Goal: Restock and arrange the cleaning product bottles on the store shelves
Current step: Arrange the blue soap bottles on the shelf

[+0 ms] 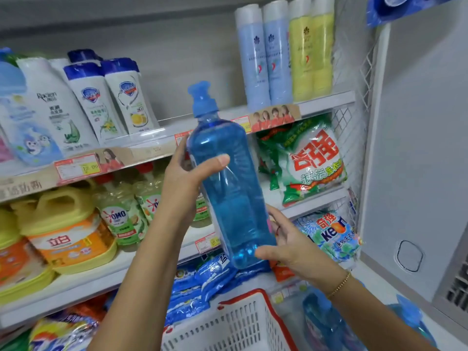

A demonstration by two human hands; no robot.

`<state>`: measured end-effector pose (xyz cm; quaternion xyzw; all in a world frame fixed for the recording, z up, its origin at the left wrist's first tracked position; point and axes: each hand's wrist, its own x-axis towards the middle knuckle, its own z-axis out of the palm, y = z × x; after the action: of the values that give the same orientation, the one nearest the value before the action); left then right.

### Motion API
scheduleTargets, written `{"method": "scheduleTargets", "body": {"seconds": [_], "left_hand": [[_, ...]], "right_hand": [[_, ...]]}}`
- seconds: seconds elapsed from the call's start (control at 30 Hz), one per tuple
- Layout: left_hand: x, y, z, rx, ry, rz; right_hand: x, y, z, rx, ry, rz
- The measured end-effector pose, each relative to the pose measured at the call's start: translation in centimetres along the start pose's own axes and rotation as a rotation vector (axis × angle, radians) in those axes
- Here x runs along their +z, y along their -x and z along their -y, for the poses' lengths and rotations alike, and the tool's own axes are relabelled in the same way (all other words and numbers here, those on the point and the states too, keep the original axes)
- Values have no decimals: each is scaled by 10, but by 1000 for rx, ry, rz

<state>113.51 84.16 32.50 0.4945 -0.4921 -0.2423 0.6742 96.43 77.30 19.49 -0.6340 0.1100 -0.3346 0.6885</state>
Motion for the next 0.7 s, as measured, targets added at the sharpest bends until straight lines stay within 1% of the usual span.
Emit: {"method": "scheduleTargets", "body": {"seconds": [0.07,0.13,0.17,0.23,0.3,0.4,0.5,0.57,0.63,0.7], "left_hand": [[-2,-5,2,-47,86,-66],[-1,-9,5,-70,172,-135],[0,-11,5,-77,210,-172],[2,-14,6,-105,261,-244],[6,-15,9,-139,272,-282],[11,-15,12,-155,247,-284],[15,-14,9,-156,196,-188],[16,-13,7,-138,174,-90],[11,-12,12,-115,118,-33],[5,-12,21,-100,92,44]], "right_hand": [[5,2,1,-47,107,-69],[15,4,1,-97,192,-206],[21,4,1,-125,261,-274],[30,2,1,-183,471,-380],[36,-1,2,-239,647,-448],[31,-3,3,-278,721,-497],[21,0,7,-340,659,-520],[16,2,10,-363,471,-492],[10,2,14,-360,232,-403],[0,0,13,-348,72,-319]]}}
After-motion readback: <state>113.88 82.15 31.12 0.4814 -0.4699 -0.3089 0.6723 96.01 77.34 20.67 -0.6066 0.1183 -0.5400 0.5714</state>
